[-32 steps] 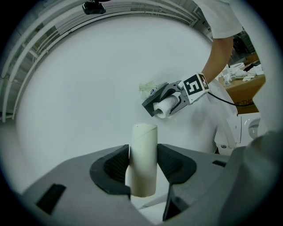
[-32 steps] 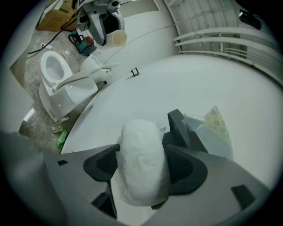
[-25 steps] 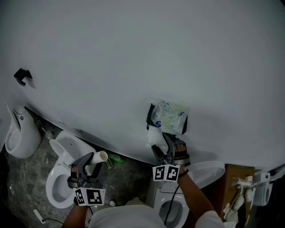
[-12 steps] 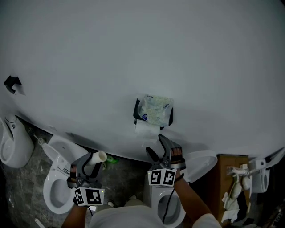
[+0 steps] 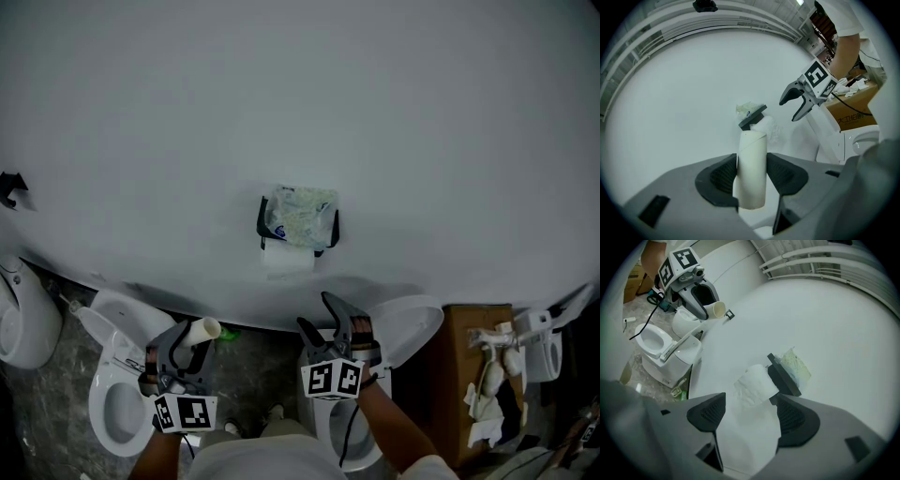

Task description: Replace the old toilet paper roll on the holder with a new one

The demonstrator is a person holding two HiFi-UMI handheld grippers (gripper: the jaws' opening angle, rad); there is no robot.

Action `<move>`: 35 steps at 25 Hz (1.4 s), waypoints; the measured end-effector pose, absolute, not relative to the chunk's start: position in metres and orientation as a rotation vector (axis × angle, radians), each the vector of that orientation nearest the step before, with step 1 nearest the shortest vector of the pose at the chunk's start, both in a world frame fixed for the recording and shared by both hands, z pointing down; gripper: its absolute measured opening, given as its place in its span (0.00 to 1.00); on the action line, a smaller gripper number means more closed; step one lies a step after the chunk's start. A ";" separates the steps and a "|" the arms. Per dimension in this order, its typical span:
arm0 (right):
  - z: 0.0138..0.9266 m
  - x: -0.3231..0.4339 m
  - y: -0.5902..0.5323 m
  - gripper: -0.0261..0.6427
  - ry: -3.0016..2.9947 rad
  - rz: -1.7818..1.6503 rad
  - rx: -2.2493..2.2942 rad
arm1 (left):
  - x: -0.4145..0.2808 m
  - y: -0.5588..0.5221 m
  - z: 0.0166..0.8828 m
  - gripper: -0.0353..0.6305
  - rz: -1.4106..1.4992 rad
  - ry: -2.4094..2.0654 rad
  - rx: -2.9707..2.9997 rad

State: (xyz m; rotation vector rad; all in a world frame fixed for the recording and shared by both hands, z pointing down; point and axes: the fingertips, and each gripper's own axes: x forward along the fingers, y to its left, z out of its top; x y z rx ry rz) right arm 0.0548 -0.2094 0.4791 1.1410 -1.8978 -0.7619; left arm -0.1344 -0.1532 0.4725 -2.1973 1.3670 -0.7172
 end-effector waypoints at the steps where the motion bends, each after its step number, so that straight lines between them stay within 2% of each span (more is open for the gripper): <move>1: 0.480 0.056 -0.205 0.53 -1.895 -0.756 1.148 | -0.133 -0.152 0.473 0.35 -0.715 1.360 -2.201; 3: 0.482 0.058 -0.197 0.38 -1.891 -0.751 1.162 | -0.129 -0.150 0.472 0.35 -0.711 1.344 -2.207; 10: 0.482 0.066 -0.179 0.26 -1.911 -0.686 1.222 | -0.121 -0.145 0.468 0.35 -0.701 1.303 -2.213; 15: 0.470 0.070 -0.177 0.12 -1.922 -0.673 1.290 | -0.121 -0.145 0.461 0.35 -0.687 1.295 -2.205; 23: 0.450 0.095 -0.183 0.04 -1.962 -0.593 1.415 | -0.117 -0.148 0.440 0.35 -0.629 1.300 -2.189; 35: 0.385 0.148 -0.167 0.04 -2.142 -0.416 1.690 | -0.127 -0.157 0.410 0.35 -0.558 1.378 -2.174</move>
